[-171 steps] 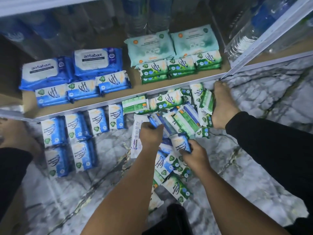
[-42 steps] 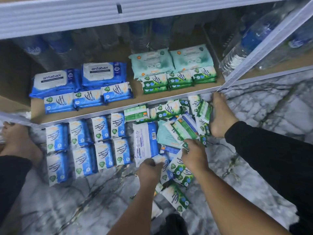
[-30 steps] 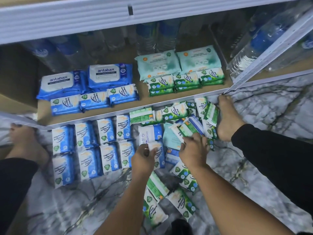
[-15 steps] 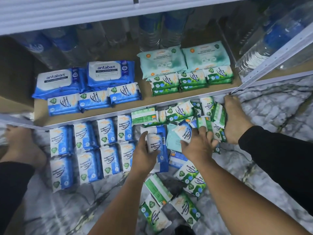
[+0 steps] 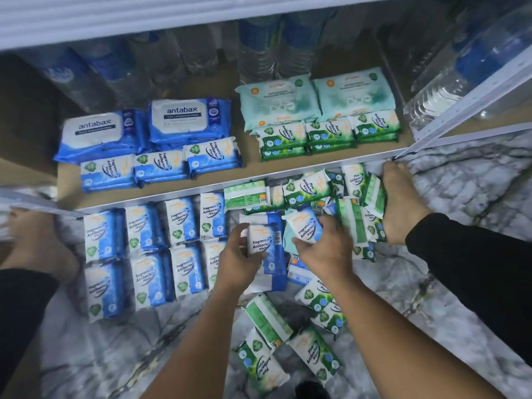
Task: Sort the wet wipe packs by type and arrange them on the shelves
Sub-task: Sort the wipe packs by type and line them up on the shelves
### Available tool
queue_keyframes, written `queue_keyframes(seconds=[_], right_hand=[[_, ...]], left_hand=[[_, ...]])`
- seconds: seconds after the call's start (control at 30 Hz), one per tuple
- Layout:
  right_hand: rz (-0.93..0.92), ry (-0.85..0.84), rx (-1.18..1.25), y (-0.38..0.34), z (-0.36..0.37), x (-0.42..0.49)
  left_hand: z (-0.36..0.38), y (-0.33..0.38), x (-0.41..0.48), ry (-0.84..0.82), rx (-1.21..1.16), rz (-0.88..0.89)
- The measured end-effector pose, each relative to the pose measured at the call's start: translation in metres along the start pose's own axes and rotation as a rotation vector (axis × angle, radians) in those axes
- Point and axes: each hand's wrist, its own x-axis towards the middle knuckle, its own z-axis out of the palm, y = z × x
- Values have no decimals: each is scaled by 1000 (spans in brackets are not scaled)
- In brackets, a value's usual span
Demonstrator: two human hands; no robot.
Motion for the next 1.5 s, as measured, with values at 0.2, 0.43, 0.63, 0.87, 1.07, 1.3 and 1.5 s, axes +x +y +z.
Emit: queue_keyframes(seconds=[0.2, 0.43, 0.63, 0.87, 1.07, 1.3, 1.5], right_hand=[[189, -313, 465, -33, -37, -31], [357, -467, 940, -63, -63, -67], [298, -568, 909, -85, -47, -109], [241, -531, 688, -99, -15, -134], [233, -487, 582, -107, 16, -128], [261, -518, 531, -108, 59, -108], [180, -522, 440, -113, 98, -87]], left_hand=[[-30, 15, -30, 34, -63, 5], [-77, 26, -82, 102, -139, 14], [-119, 1, -130, 198, -124, -22], [-145, -28, -141, 270, -121, -92], [-156, -28, -113, 322, -45, -98], [-157, -33, -61, 330, 22, -103], [-149, -44, -22, 314, 99, -70]])
